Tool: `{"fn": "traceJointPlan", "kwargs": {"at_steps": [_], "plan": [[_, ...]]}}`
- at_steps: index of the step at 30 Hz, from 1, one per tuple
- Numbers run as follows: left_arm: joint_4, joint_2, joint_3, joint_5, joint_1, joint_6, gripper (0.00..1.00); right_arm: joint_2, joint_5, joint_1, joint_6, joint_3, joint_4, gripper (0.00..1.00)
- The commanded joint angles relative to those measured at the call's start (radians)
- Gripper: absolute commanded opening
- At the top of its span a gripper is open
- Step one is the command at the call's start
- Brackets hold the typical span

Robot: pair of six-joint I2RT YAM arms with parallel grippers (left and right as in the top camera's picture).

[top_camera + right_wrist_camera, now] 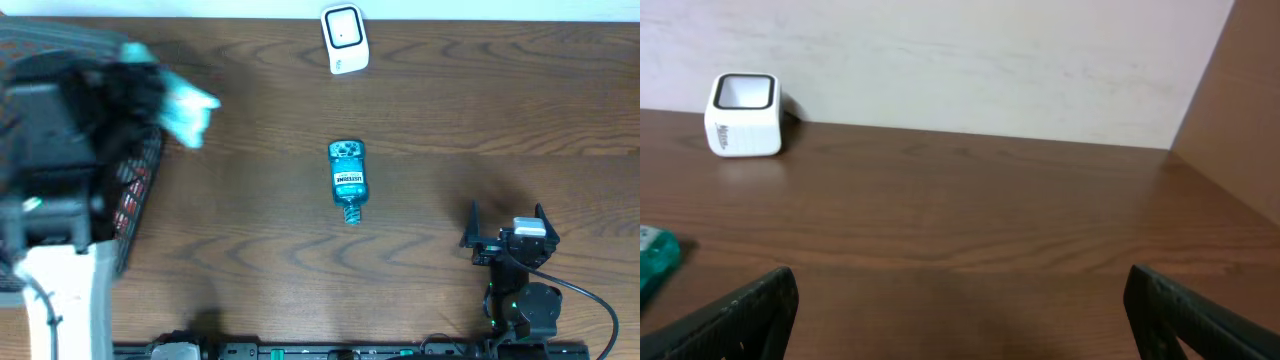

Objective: Scan the item barcode
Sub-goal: 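Grasp the mint wipes pack and set it right of the bottle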

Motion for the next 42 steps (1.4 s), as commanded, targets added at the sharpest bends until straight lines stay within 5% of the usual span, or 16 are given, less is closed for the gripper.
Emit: {"fn": "traceJointPlan", "kwargs": {"at_steps": [1,10,23,26,28,29,31,35,42], "plan": [[-0.002,0.104,0.008,-0.059,-0.238,0.018,0.51,-0.009,-0.005,-0.007,-0.006,-0.002,-0.003,0.99],[0.088,0.468,0.008,-0.138,-0.609,0.056,0.51,-0.009,-0.005,-0.007,-0.006,-0.002,-0.003,0.99],[0.277,0.882,0.008,-0.139,-0.871,0.157,0.51,-0.009,-0.005,-0.007,-0.006,-0.002,-0.003,0.99],[0.278,0.91,0.008,-0.166,-0.89,0.189,0.53,-0.009,-0.005,-0.007,-0.006,-0.002,-0.003,0.99],[0.277,0.917,0.008,-0.176,-0.898,0.234,0.63,-0.009,-0.005,-0.007,-0.006,-0.002,-0.003,0.99],[0.274,0.913,0.008,-0.176,-0.898,0.286,0.89,-0.009,-0.005,-0.007,-0.006,-0.002,-0.003,0.99],[0.265,0.898,0.01,-0.176,-0.896,0.338,1.0,-0.009,-0.005,-0.007,-0.006,-0.002,-0.003,0.99],[0.164,0.819,0.051,-0.181,-0.879,0.464,0.98,-0.009,-0.005,-0.007,-0.006,-0.002,-0.003,0.99],[-0.048,0.569,0.136,-0.295,-0.8,0.506,0.98,-0.009,-0.005,-0.007,-0.006,-0.002,-0.003,0.99]]}}
